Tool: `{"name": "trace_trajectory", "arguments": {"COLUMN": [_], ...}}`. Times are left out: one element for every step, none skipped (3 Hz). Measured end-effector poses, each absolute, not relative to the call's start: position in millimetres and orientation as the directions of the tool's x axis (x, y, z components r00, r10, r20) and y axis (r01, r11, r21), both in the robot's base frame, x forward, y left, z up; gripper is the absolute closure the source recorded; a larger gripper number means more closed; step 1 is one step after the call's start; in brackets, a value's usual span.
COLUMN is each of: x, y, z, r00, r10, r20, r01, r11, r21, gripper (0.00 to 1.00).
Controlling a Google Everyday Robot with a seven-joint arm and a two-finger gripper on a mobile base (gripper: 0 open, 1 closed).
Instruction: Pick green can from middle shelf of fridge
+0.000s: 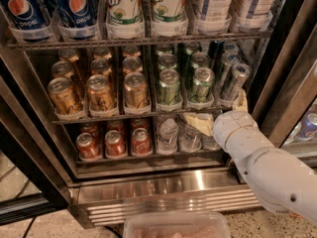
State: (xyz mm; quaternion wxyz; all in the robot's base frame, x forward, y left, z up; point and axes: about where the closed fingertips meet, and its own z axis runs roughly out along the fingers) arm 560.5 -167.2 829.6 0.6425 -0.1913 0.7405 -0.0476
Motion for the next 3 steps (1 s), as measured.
{"name": "trace_trajectory", "arguments": {"x": [566.1, 569.8, 572.1], "y": [-167.4, -166.1, -164.4], "z": [829.5, 830.0, 831.4], "r00": [-0.089, -0.077, -0.067], "r10": [-0.339, -0.336, -0.335], "r20": [-0.936, -0.939, -0.94], "r01": [-0.213, -0.211, -0.209], "r11": [0.925, 0.926, 0.926], "r21": [-0.315, -0.314, -0.315], "gripper": [0.18, 0.21, 0.26]}}
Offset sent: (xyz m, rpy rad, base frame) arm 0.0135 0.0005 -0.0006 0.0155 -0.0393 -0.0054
